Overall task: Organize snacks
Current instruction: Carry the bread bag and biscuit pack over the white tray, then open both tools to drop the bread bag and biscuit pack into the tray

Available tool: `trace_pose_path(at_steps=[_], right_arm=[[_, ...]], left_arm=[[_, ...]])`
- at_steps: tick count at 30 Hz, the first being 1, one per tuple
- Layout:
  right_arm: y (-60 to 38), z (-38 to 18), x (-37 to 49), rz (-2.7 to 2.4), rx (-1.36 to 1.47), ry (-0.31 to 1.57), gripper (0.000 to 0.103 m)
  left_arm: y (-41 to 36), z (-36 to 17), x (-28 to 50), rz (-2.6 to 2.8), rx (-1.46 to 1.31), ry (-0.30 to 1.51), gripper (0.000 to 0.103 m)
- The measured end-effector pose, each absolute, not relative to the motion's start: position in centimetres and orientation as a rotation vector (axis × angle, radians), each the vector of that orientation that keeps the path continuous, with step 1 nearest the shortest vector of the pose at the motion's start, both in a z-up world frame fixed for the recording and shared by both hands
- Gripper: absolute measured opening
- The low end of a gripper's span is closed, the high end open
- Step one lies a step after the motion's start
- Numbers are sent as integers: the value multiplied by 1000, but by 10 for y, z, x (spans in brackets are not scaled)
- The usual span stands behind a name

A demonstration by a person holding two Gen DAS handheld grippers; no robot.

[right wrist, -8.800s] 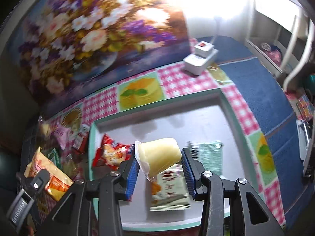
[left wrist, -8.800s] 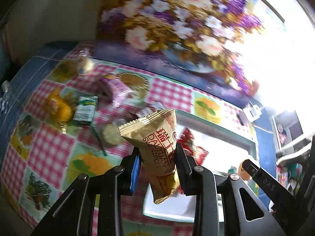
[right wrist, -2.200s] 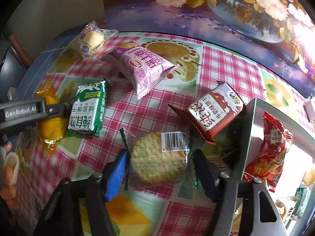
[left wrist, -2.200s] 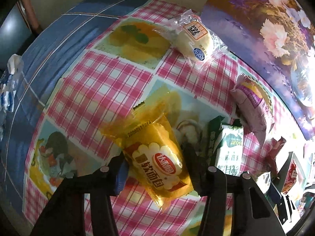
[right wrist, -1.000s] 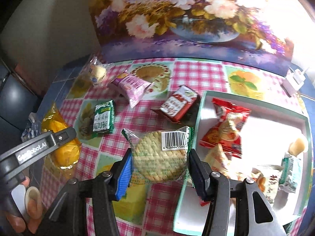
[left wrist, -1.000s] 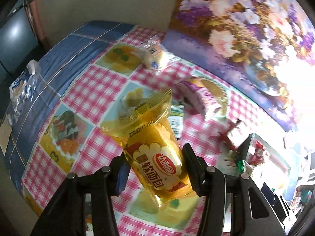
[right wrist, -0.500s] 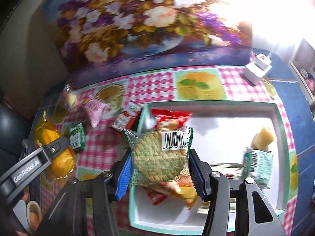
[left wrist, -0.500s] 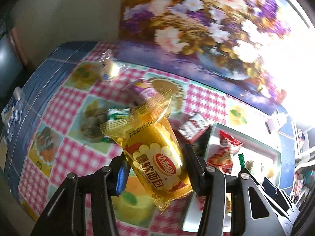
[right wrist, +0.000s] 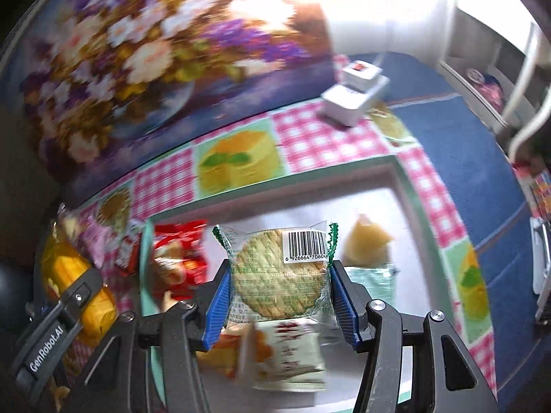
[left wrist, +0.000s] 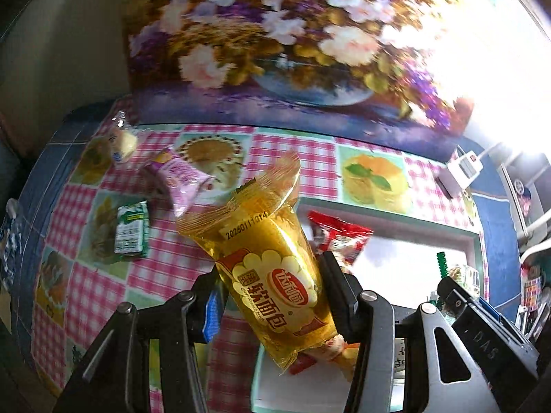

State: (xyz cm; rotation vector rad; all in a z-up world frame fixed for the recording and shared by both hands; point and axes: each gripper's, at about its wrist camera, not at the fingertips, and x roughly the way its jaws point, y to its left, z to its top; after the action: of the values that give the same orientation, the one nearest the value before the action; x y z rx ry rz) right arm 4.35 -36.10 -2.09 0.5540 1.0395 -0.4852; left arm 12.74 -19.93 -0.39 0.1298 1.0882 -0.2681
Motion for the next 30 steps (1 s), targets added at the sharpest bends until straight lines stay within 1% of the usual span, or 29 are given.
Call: trace_pose_path(at_steps=[10, 30], right_arm=[[-396, -30, 26, -565, 638, 1051, 57], [-389, -38, 29, -561, 620, 1099, 58]], left_arm=[[-239, -10, 116, -353, 188, 1085, 53], [-254, -17, 110, -421, 196, 1122, 53]])
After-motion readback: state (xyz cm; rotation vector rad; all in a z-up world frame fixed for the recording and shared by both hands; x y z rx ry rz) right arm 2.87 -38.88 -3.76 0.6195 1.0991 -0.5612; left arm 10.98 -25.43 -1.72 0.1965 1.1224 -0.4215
